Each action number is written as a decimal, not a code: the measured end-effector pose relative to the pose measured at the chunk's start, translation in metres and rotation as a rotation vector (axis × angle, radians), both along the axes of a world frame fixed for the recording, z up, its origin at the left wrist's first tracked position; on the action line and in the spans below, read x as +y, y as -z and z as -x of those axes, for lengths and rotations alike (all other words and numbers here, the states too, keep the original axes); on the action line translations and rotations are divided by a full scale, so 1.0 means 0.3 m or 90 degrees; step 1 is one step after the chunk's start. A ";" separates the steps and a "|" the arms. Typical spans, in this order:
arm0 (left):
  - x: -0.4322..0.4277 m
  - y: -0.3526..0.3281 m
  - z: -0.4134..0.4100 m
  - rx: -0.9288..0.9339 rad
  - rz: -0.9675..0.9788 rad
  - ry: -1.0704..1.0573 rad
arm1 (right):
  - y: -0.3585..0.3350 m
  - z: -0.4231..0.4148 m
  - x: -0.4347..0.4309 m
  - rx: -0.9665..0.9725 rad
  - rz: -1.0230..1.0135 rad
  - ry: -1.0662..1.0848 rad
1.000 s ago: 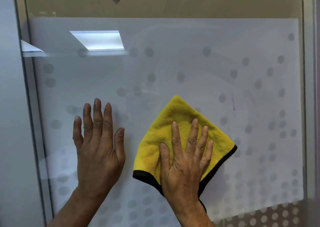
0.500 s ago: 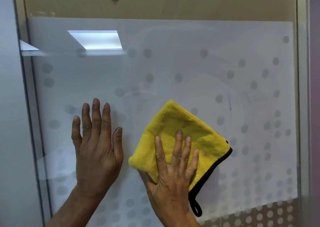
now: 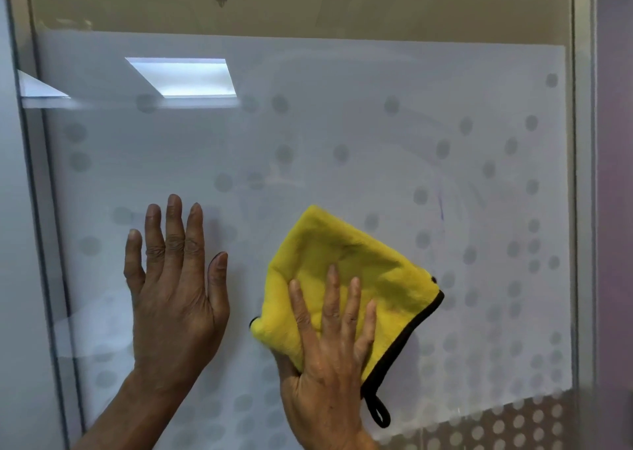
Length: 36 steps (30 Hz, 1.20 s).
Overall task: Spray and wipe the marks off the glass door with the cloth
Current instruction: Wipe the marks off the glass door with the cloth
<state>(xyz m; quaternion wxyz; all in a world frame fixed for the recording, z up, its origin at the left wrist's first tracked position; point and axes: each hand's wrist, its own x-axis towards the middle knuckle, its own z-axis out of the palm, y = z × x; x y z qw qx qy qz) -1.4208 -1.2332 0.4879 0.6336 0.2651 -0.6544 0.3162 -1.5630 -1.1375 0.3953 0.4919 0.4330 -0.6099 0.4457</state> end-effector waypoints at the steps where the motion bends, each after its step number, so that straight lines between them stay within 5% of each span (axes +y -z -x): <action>1: -0.001 0.000 -0.001 -0.001 0.003 -0.003 | 0.034 0.000 -0.001 0.012 -0.005 0.008; 9: 0.005 0.000 -0.002 -0.001 -0.011 -0.006 | 0.079 0.167 0.062 -0.127 0.108 0.026; 21: 0.002 -0.002 0.000 0.003 -0.012 -0.018 | -0.388 0.379 0.147 -0.291 0.235 -0.026; 29: 0.007 -0.001 0.007 0.003 -0.024 -0.023 | -0.641 0.254 0.099 -0.144 0.159 -0.025; 36: 0.014 0.008 0.028 0.039 -0.021 -0.025 | -0.553 0.092 0.040 0.009 0.077 -0.082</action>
